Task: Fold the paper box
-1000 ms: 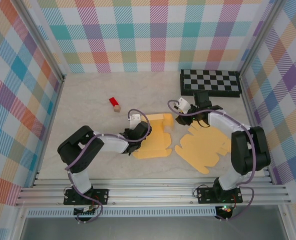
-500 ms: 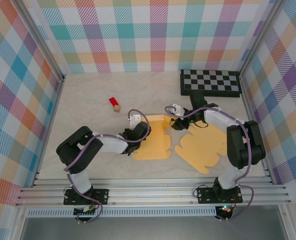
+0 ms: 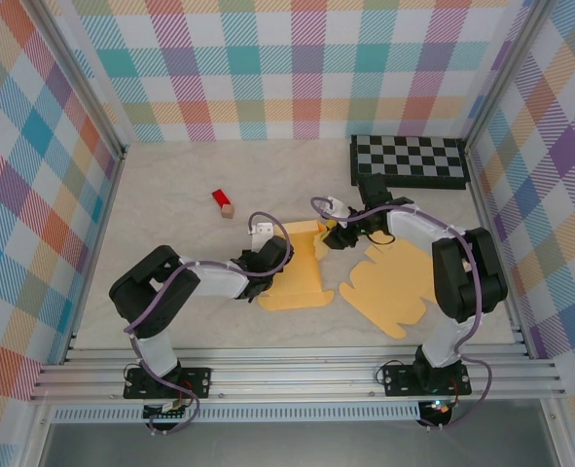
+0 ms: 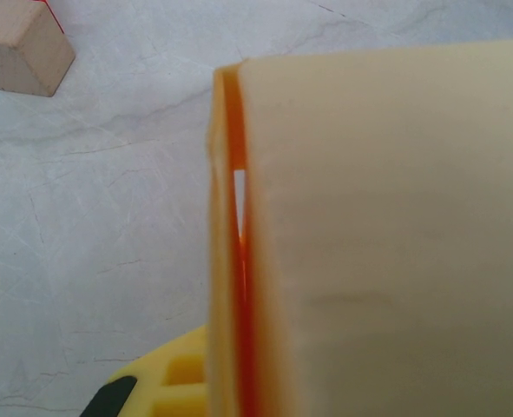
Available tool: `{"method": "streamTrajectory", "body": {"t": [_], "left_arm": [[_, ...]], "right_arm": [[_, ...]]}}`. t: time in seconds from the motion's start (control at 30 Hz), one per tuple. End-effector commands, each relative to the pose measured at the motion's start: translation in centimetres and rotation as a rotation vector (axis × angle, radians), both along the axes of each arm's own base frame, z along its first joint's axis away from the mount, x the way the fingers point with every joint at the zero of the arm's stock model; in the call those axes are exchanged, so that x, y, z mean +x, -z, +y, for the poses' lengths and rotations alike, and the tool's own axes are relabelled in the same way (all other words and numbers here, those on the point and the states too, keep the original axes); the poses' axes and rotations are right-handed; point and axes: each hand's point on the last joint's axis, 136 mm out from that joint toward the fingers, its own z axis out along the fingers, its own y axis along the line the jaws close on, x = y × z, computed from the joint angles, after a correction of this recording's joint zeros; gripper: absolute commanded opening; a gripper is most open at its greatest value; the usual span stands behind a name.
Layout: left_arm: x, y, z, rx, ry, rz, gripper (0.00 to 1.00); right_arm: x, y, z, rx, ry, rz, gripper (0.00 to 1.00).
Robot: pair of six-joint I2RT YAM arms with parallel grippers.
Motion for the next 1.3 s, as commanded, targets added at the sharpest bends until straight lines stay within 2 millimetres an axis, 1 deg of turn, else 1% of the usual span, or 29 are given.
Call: {"method": "streamTrajectory", "body": {"t": [0.0,0.07,0.13,0.23,0.33,0.43,0.5,0.6,0.7,0.8,0.9,0.97,1.07,1.17,1.27], "left_arm": [[0.3,-0.9,-1.8,-0.055,0.044,-0.005,0.0],[0.3,-0.9,-1.9,-0.059,0.047,-0.004,0.0],[0.3,-1.0,-2.1,-0.07,0.051,-0.002,0.0],[0.3,-1.0,-2.4,-0.082,0.053,0.0,0.0],[0.4,-1.2,-2.5,-0.089,0.049,0.0,0.0],[0.5,-1.3,-2.6,-0.109,0.041,0.004,0.0],[0.4,-1.5,-2.7,-0.123,0.034,0.006,0.0],[0.5,-1.7,-2.7,-0.132,0.026,0.009,0.0],[0.5,-1.8,-2.7,-0.132,0.022,0.011,0.0],[0.5,-2.0,-2.7,-0.133,0.021,0.012,0.0],[0.4,-1.9,-2.5,-0.105,0.017,0.03,0.0],[0.3,-1.9,-2.1,-0.077,0.012,0.04,0.0],[0.2,-2.2,-1.4,-0.041,-0.007,0.051,0.0],[0.2,-2.9,-0.6,0.001,-0.031,0.075,0.0],[0.2,-3.7,-0.2,0.043,-0.049,0.092,0.0]], "right_arm": [[-0.5,0.3,1.1,0.04,-0.04,0.007,0.37],[-0.2,1.0,0.8,0.019,-0.019,0.011,0.36],[0.0,1.1,0.9,0.009,0.006,0.036,0.36],[0.1,1.4,1.1,-0.03,0.038,0.023,0.36],[1.1,1.0,0.9,-0.056,0.153,0.053,0.36],[1.9,0.3,0.8,-0.03,0.288,0.115,0.36],[2.2,0.2,0.9,-0.024,0.356,0.137,0.36],[2.1,0.3,1.5,-0.021,0.403,0.138,0.36],[1.8,0.7,2.2,-0.028,0.415,0.125,0.35],[1.1,0.7,2.8,0.008,0.39,0.13,0.36],[0.3,-0.2,3.0,0.045,0.337,0.121,0.38],[-0.3,-0.4,2.6,0.011,0.283,0.088,0.39],[-0.6,-0.3,1.4,-0.043,0.262,0.085,0.39],[-1.2,-1.1,0.8,-0.008,0.257,0.098,0.39],[-1.4,-2.0,0.9,0.053,0.264,0.091,0.4]]}}
